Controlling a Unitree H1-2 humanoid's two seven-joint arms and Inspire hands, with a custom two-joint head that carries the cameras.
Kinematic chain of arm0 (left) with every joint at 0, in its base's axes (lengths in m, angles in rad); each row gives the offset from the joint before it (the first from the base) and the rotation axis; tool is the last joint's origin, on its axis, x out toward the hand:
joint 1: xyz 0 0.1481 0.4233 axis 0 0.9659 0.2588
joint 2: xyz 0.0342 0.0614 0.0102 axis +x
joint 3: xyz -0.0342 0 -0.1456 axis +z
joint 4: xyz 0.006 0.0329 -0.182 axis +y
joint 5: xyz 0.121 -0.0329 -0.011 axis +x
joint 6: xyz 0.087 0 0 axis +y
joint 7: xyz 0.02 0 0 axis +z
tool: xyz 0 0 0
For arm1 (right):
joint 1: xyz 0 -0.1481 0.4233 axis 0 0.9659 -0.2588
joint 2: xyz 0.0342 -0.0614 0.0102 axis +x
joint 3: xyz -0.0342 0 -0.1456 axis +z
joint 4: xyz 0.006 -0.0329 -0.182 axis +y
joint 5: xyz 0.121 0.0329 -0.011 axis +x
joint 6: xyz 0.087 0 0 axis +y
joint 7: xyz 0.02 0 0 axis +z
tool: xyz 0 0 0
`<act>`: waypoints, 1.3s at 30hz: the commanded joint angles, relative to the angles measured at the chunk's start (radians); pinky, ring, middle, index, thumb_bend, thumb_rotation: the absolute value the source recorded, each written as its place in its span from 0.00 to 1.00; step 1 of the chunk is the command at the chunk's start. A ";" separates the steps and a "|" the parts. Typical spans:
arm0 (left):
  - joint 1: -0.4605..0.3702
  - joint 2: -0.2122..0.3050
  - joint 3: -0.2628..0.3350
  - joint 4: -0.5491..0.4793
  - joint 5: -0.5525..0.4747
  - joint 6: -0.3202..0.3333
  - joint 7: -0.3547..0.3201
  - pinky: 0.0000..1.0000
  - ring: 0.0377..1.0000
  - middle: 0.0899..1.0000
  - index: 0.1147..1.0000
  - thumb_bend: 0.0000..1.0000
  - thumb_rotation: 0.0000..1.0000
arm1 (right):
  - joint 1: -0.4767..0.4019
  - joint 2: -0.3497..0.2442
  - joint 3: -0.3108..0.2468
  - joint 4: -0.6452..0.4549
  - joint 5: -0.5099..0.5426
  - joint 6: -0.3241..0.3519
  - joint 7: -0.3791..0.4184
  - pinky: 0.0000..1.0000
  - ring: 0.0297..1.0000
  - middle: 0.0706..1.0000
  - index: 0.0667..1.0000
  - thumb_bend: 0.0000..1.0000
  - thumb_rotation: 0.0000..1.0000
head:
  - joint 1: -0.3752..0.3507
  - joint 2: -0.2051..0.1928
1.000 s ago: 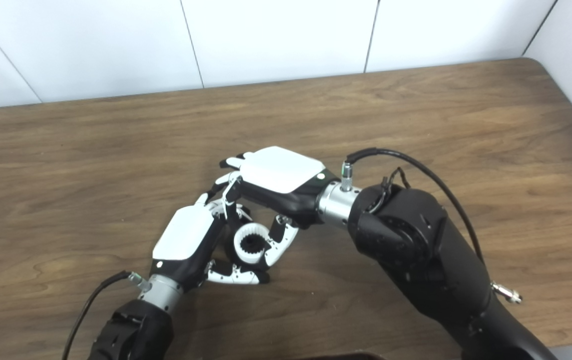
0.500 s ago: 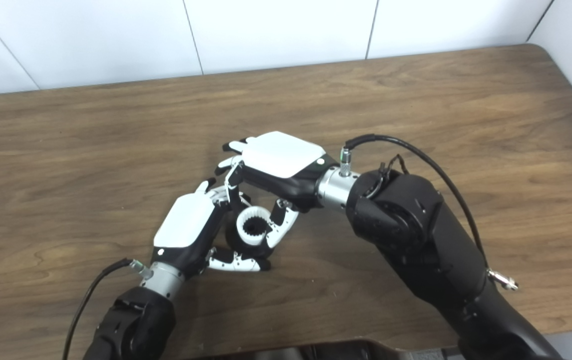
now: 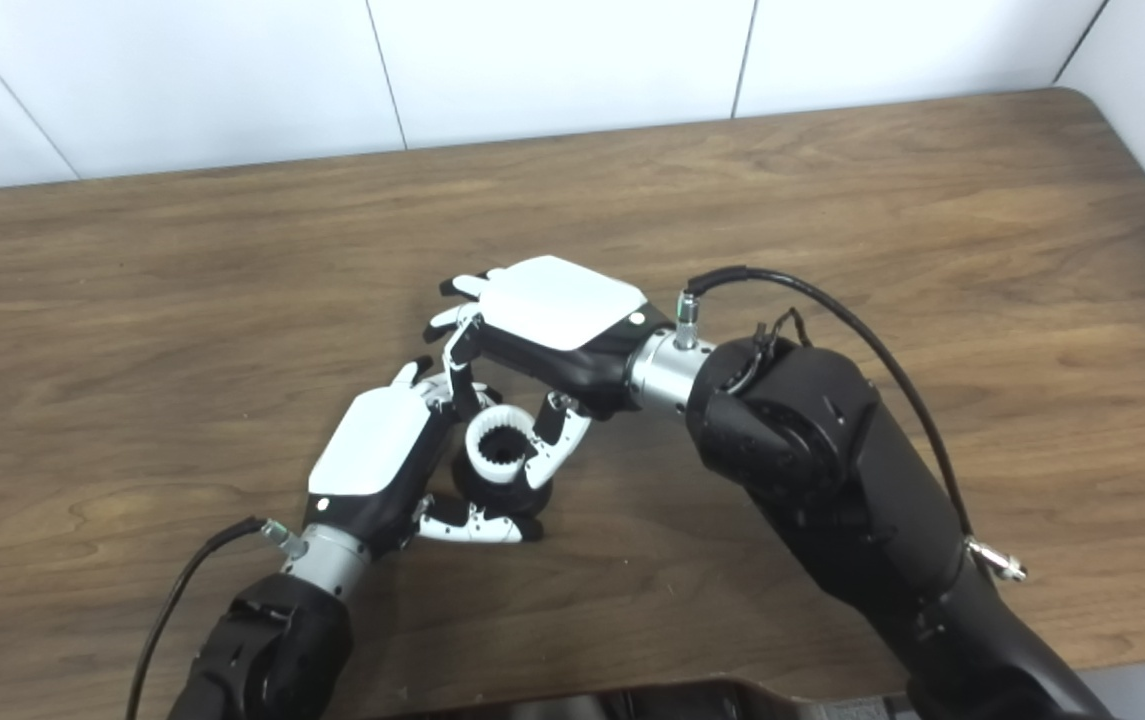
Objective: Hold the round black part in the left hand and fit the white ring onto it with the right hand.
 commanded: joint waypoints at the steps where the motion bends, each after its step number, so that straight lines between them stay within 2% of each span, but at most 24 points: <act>1: 0.002 -0.002 -0.011 -0.002 0.013 0.014 -0.034 1.00 0.87 0.76 0.42 0.52 0.05 | -0.013 0.007 -0.010 -0.006 0.006 -0.026 -0.038 0.96 0.97 0.86 0.45 0.52 0.13 | -0.001 0.002; 24: -0.009 -0.002 -0.008 -0.020 0.024 0.031 -0.066 1.00 0.87 0.76 0.42 0.52 0.05 | 0.004 0.012 -0.004 0.020 -0.004 -0.042 -0.030 0.94 0.97 0.86 0.45 0.52 0.13 | 0.004 0.007; 39: -0.008 0.000 -0.011 -0.020 0.018 0.027 -0.059 1.00 0.87 0.76 0.42 0.52 0.05 | 0.013 0.012 0.003 0.025 -0.022 -0.035 -0.022 0.93 0.98 0.86 0.45 0.52 0.13 | 0.004 0.010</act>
